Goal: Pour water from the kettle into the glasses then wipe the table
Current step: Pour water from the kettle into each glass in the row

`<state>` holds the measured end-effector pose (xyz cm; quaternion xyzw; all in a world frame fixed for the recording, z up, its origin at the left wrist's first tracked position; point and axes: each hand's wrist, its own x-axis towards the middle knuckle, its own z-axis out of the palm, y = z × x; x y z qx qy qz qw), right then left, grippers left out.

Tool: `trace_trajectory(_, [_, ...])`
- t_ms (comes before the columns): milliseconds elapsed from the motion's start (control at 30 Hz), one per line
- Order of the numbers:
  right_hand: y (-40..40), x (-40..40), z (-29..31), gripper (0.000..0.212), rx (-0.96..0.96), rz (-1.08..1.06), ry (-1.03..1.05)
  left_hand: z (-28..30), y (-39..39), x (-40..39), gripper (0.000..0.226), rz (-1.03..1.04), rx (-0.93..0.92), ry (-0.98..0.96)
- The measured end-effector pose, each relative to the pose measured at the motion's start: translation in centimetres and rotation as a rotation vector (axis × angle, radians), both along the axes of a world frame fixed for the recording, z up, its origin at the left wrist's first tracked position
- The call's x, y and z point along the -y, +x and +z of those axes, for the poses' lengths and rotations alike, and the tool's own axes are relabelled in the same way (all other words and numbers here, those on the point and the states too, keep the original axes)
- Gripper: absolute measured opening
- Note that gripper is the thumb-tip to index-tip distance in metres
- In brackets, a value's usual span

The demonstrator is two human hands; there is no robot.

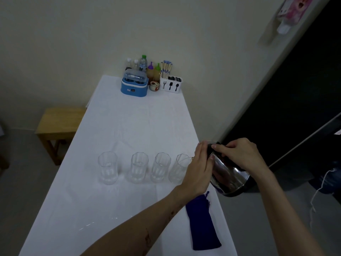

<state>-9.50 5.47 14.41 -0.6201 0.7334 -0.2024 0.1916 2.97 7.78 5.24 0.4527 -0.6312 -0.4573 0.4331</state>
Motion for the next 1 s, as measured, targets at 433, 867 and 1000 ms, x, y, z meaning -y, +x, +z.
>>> trace_trajectory(433, [0.0, -0.3, -0.2, 0.049, -0.016, -0.001, -0.011, -0.9, -0.6, 0.4, 0.052, 0.000, 0.027, -0.015])
trace_trajectory(867, [-1.7, -1.3, -2.6, 0.039, 0.165, -0.057, 0.007, -1.9, -1.0, 0.4, 0.053, -0.045, 0.123, -0.071])
trace_trajectory(1000, [-2.8, -2.3, -5.3, 0.038, 0.423, -0.195, 0.048, -3.1, -1.0, 0.7, 0.052, -0.125, 0.244, -0.158])
